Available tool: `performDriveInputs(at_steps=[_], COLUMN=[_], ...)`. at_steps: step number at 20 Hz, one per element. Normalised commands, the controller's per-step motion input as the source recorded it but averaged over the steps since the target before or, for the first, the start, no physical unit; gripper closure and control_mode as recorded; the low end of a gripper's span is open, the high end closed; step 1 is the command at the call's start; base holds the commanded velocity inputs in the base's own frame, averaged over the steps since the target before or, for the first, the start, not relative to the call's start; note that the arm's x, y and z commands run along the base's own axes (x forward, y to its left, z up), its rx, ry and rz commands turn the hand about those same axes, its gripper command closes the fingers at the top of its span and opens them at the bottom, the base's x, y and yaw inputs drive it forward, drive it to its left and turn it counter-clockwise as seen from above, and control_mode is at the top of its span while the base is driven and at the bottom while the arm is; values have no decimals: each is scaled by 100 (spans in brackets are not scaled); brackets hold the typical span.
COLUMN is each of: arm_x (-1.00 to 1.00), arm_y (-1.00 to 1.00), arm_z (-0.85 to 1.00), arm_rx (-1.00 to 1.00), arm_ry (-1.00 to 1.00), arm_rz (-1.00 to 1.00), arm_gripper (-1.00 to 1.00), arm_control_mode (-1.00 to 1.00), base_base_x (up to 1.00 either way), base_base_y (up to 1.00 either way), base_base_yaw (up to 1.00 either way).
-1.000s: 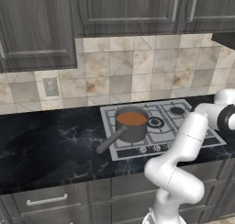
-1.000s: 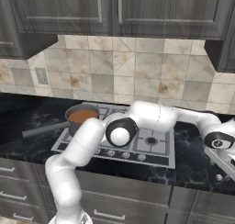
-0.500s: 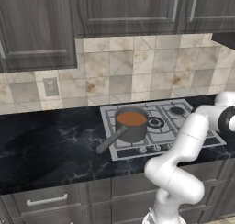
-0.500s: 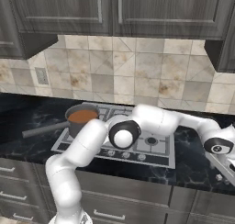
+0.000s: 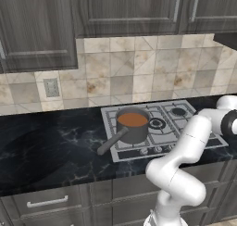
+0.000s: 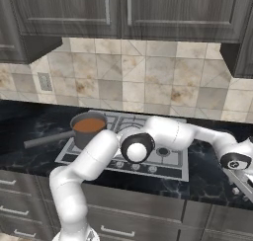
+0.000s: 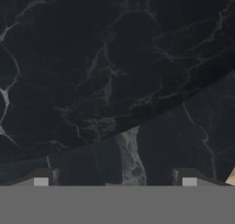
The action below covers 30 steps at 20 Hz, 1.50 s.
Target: Pick up the sugar cube(s) and place them in the saucepan with hot chocolate.
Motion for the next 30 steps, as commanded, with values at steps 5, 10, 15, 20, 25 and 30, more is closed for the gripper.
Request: performDriveInputs(at_steps=[5, 10, 15, 20, 25, 30], arm_x=[-2, -11, -20, -5, 1, 8], arm_y=[0, 10, 21, 7, 0, -1], arm_z=[-6, -5, -3, -3, 0, 0], arm_rx=[0, 0, 0, 0, 0, 0], arm_ry=[1, 3, 0, 0, 0, 0], arm_rz=[0, 0, 0, 0, 0, 0], arm_gripper=[-100, -100, -100, -100, -100, -100], arm_control_mode=[-100, -100, -100, -100, -100, -100], base_base_x=[0, 0, 0, 0, 0, 0], base_base_y=[0, 0, 0, 0, 0, 0], base_base_yaw=[0, 0, 0, 0, 0, 0])
